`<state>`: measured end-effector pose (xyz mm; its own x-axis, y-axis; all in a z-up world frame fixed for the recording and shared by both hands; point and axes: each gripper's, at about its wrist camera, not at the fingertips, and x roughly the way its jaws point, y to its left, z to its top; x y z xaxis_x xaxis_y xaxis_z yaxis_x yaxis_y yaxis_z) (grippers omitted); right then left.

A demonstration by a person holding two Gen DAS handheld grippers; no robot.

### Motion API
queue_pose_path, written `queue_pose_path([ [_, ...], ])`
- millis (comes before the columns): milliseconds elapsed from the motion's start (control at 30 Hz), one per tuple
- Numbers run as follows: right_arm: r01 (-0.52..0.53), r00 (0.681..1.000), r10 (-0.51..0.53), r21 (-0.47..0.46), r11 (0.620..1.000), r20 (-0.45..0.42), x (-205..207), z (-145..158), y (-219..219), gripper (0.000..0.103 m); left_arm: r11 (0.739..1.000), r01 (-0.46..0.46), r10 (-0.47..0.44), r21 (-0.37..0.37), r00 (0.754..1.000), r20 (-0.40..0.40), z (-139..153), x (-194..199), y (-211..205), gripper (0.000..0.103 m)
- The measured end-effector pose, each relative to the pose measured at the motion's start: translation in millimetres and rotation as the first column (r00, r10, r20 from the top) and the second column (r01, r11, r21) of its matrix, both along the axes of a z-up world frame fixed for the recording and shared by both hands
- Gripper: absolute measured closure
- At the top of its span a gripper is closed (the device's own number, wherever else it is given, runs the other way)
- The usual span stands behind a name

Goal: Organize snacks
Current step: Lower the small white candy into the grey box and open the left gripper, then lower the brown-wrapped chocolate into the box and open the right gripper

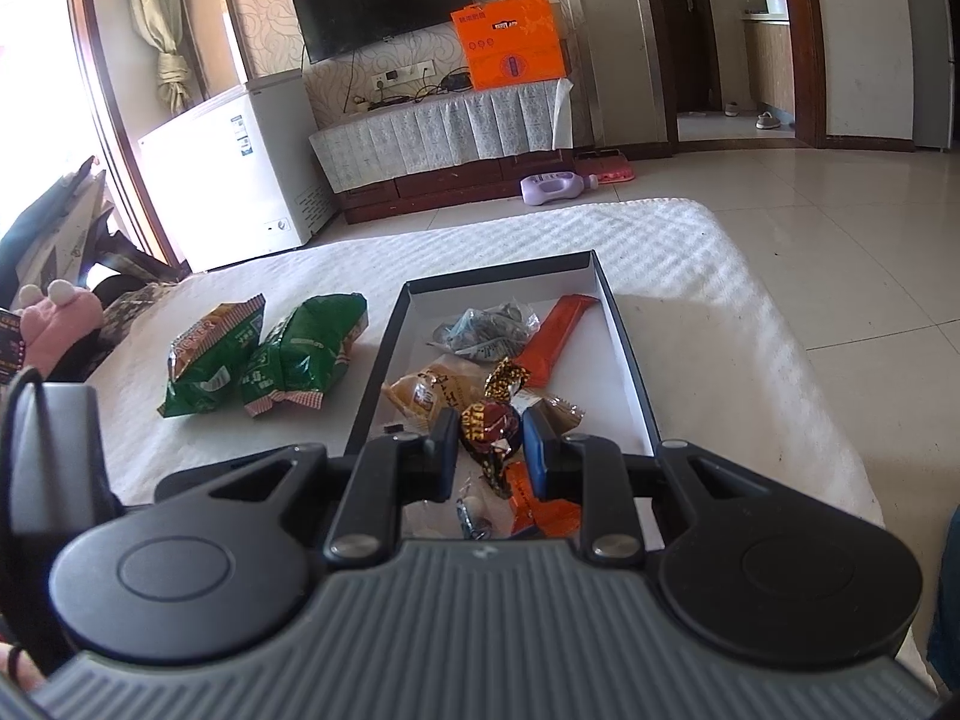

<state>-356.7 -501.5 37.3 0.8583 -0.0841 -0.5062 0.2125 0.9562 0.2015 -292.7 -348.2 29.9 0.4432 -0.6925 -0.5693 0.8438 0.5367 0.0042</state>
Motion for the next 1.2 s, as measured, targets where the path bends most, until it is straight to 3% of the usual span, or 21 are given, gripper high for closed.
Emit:
queue_pose_path([
  [700, -0.008, 0.995, 0.008, -0.005, 1.0, -0.101, 29, -24, 1, 0.077, 0.999, 0.011, -0.012, 0.032, 0.999, 0.052, -3, -13, 26, 0.018],
  [1200, 0.009, 0.99, -0.015, -0.043, 0.999, -0.143, 43, -35, 2, 0.076, 1.0, 0.006, -0.008, 0.031, 0.998, 0.063, -2, -15, 26, 0.017],
])
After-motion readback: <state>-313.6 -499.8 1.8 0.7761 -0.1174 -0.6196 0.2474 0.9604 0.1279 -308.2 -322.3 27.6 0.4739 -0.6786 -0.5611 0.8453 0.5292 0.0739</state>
